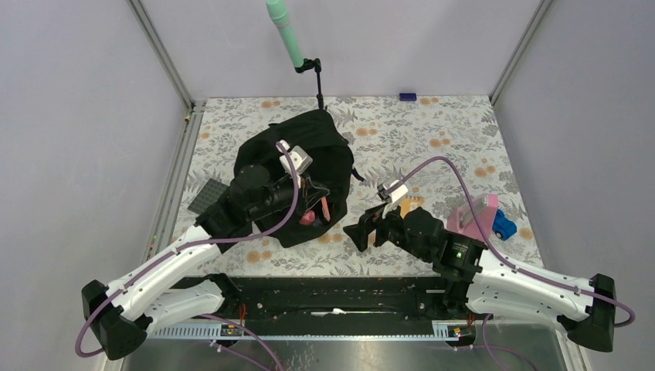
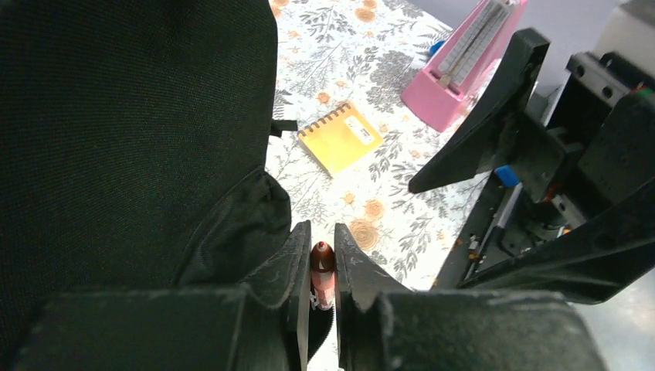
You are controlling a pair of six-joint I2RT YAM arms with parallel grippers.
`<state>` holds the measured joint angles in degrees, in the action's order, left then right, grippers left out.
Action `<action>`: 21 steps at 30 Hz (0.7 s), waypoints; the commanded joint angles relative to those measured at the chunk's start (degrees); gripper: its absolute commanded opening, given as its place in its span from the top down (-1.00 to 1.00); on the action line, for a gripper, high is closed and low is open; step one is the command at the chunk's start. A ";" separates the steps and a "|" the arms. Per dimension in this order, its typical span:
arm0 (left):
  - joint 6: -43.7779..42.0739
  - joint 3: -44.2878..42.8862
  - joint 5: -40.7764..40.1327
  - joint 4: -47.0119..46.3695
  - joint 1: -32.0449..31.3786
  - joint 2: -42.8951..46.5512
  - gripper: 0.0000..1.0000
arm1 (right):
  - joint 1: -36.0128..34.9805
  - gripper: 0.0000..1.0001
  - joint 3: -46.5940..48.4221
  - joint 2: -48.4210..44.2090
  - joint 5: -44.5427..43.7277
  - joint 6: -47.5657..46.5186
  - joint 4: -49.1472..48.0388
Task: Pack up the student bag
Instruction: Pick up the stationery from the center of the board, then place the stationery in the student bag.
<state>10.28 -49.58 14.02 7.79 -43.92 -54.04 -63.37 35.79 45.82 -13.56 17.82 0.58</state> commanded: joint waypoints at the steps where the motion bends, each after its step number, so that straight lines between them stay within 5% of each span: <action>1: -8.22 1.83 -6.20 -5.27 -2.06 2.10 1.00 | -0.35 -0.77 -1.48 -2.66 -3.75 0.28 -1.90; 9: -15.35 2.69 -13.58 -4.11 -6.58 1.69 1.00 | -0.35 -0.78 -3.81 -5.09 -4.28 0.65 -2.63; 21: -16.84 3.31 -11.93 -3.19 -7.70 -1.41 1.00 | -0.37 -0.79 -6.17 -8.83 -5.57 1.54 -1.17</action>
<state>-5.65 -46.87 2.13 6.76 -51.22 -54.37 -63.37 29.71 37.93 -17.10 18.68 0.56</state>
